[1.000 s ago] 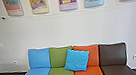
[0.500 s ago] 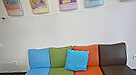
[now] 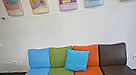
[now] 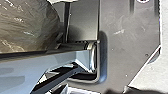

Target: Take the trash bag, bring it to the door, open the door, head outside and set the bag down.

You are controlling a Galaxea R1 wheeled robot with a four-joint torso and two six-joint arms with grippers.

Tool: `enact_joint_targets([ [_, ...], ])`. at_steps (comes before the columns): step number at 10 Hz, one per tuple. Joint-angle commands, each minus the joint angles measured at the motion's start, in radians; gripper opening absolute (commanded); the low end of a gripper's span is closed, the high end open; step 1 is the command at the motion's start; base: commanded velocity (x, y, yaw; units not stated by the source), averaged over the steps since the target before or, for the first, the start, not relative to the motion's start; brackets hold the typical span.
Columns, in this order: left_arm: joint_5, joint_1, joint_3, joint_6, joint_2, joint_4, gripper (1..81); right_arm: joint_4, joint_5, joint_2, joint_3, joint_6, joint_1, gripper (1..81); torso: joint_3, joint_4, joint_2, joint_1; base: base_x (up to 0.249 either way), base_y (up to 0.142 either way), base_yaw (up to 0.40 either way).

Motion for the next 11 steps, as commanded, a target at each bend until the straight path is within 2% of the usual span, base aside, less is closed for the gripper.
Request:
enact_joint_targets([
  [1, 0.059, -0.06, 0.002, 0.006, -0.004, -0.004, 1.0, -0.006, -0.066, 0.012, 0.005, -0.005, 0.049, 81.1, 0.0, 0.0, 0.0, 0.0, 0.0, 0.0, 0.0],
  [11, 0.059, -0.06, 0.002, 0.006, -0.003, -0.004, 1.0, -0.006, -0.067, 0.013, 0.005, -0.005, 0.051, 81.1, 0.0, 0.0, 0.0, 0.0, 0.0, 0.0, -0.192],
])
